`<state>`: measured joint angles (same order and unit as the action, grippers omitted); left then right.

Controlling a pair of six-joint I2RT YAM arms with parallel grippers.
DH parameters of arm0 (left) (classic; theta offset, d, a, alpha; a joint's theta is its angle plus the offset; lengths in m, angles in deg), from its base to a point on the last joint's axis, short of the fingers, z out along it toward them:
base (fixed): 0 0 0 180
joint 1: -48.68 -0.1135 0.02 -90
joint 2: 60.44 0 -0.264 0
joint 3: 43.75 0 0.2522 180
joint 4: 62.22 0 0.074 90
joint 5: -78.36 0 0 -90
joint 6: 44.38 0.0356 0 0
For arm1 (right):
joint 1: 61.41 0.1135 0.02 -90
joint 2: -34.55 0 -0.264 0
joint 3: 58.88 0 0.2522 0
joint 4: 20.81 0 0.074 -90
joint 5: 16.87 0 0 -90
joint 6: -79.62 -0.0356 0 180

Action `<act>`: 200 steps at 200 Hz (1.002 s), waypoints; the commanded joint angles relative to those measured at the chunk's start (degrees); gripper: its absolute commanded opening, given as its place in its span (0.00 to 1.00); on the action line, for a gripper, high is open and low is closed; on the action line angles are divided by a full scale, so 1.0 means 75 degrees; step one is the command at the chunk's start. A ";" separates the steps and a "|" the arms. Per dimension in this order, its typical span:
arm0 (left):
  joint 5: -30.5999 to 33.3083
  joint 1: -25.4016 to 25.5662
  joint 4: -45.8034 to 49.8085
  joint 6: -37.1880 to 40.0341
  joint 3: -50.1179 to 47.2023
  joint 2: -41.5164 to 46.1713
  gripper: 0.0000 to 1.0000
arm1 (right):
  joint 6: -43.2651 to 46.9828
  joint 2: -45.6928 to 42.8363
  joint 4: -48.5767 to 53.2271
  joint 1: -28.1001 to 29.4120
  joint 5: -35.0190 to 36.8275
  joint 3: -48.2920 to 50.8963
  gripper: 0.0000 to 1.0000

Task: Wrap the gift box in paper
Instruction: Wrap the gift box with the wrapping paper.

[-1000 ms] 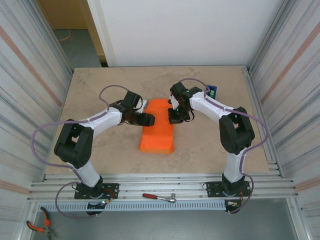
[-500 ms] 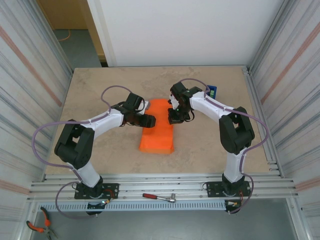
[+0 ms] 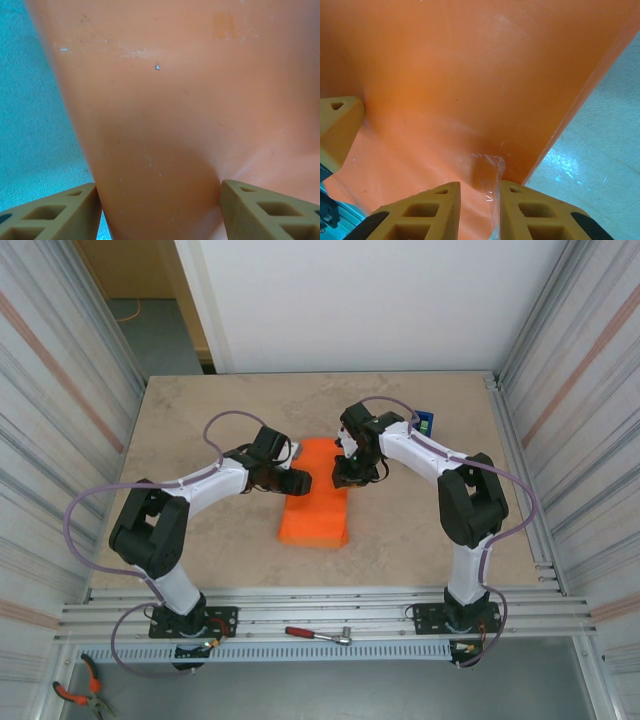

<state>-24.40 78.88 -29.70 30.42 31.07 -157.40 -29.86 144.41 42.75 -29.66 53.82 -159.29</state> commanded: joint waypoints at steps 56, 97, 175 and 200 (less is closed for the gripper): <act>0.0552 0.0251 0.0779 0.0128 -0.0376 -0.0571 0.61 | -0.0283 0.0142 0.0432 -0.0096 0.0172 -0.0173 0.33; 0.0552 0.0263 0.0779 0.0140 -0.0366 -0.0614 0.60 | -0.0401 0.0127 0.0388 -0.0055 0.0207 -0.0140 0.36; 0.0565 0.0263 0.0803 0.0151 -0.0371 -0.0621 0.59 | -0.0638 0.0146 0.0345 -0.0026 0.0189 -0.0113 0.41; 0.0584 0.0286 0.0814 0.0152 -0.0383 -0.0637 0.59 | -0.0760 0.0145 0.0323 -0.0026 0.0181 -0.0093 0.43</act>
<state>-23.39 79.51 -30.33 30.39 31.07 -157.40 -33.75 144.45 42.49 -29.75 52.49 -159.47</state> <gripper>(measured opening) 0.591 0.419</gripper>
